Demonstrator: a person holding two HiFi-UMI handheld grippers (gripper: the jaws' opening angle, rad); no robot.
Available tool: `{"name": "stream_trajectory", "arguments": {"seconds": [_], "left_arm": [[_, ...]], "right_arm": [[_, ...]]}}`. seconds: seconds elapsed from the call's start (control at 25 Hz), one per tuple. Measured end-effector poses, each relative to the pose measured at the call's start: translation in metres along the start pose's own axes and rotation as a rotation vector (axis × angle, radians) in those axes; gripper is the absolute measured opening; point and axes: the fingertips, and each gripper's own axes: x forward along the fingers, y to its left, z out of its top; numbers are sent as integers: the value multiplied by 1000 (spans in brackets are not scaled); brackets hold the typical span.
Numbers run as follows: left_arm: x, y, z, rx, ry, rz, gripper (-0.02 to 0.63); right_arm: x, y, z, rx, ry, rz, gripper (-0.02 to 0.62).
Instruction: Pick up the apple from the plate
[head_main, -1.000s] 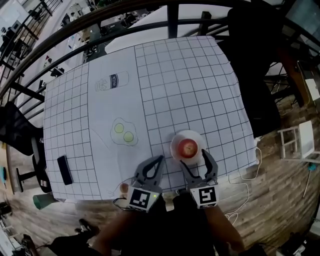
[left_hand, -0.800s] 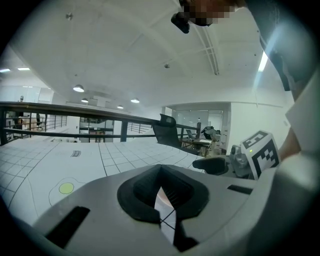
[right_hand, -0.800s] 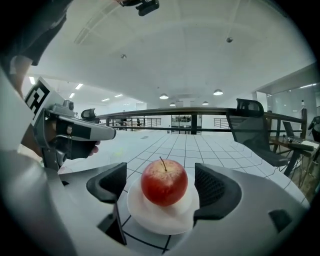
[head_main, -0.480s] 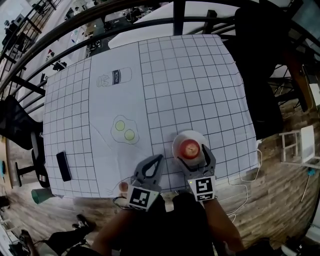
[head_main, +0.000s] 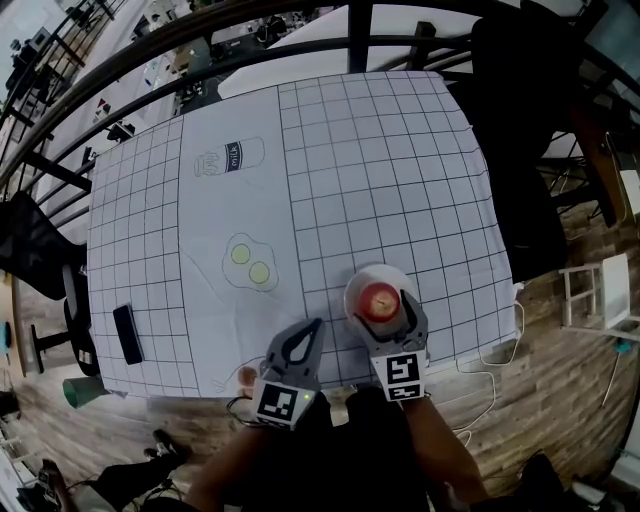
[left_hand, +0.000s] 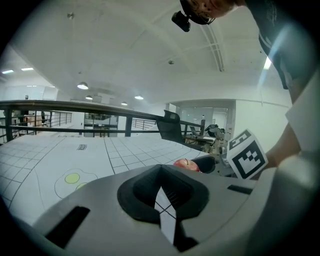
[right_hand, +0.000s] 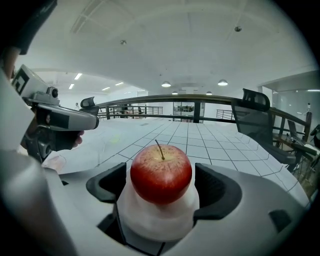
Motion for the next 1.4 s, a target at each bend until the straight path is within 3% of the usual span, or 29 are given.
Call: {"name": "stream_trajectory", "arguments": {"seconds": [0.24,0.72,1.4], "left_arm": [[-7,1,-14,9,36,11,11],[-7,6,-5,-13,21,34,11],[-5,6,27,56,-4,57,11]], "right_arm": [[5,-1,0,-9,12,4,411],[9,1,4,-46,22,32,409],[-32,-7,66,-78,-80,34,408]]}}
